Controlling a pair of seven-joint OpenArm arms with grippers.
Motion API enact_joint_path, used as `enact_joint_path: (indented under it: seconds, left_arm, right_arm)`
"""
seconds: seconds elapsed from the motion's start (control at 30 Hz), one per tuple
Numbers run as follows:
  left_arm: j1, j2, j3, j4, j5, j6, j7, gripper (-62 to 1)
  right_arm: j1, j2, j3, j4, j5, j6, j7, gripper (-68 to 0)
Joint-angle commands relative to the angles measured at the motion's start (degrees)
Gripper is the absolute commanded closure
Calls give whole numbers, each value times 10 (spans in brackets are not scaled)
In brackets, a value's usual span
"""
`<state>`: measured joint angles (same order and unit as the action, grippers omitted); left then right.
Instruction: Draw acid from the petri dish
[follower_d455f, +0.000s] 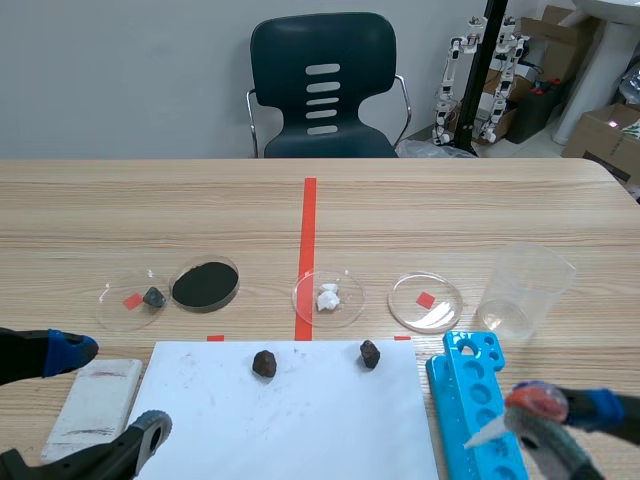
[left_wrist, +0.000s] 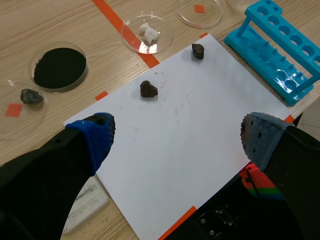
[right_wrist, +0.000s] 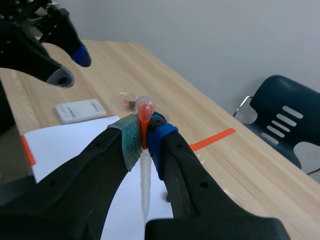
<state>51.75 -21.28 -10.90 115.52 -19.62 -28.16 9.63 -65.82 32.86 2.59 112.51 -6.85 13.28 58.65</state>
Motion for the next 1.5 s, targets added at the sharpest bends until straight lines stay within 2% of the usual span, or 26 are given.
enact_joint_path:
  seconds: [0.0,0.13,0.23,0.27,0.33,0.43,0.5,0.67,0.8,1.0,1.2,1.37,1.47]
  left_arm:
    - [4,3,-1,15,-8,-1,-8,-527]
    - [4,3,-1,15,-8,-1,-8,-527]
    - [4,3,-1,15,-8,-1,-8,-527]
    - [4,3,-1,15,-8,-1,-8,-527]
    - [4,3,-1,15,-8,-1,-8,-527]
    - [4,3,-1,15,-8,-1,-8,-527]
    - [4,3,-1,15,-8,-1,-8,-527]
    - [4,3,-1,15,-8,-1,-8,-527]
    - [4,3,-1,15,-8,-1,-8,-527]
    - [4,3,-1,15,-8,-1,-8,-527]
    - [4,3,-1,15,-8,-1,-8,-527]
    - [4,3,-1,15,-8,-1,-8,-527]
    - [4,3,-1,15,-8,-1,-8,-527]
  right_arm:
    - [19,0,3,7,16,1,-3,-33]
    - [69,0,3,7,28,23,-35,-33]
    - [118,0,3,7,35,66,-74,-33]
    - [136,-1,3,7,47,84,-92,-33]
    - [168,-1,2,7,74,102,-120,-33]
    - [215,-1,-13,7,121,102,-170,-33]
    - [244,-5,-28,7,134,100,-210,-33]
    - [302,-49,-58,7,136,43,-297,-33]
    - [338,-91,-71,2,136,28,-331,-33]
    - [397,-99,-112,-43,136,28,-325,-33]
    - [449,-123,-133,-131,170,30,-266,-33]
    - [478,-135,-145,-184,162,30,-261,-33]
    - [497,-135,-148,-220,160,30,-235,-33]
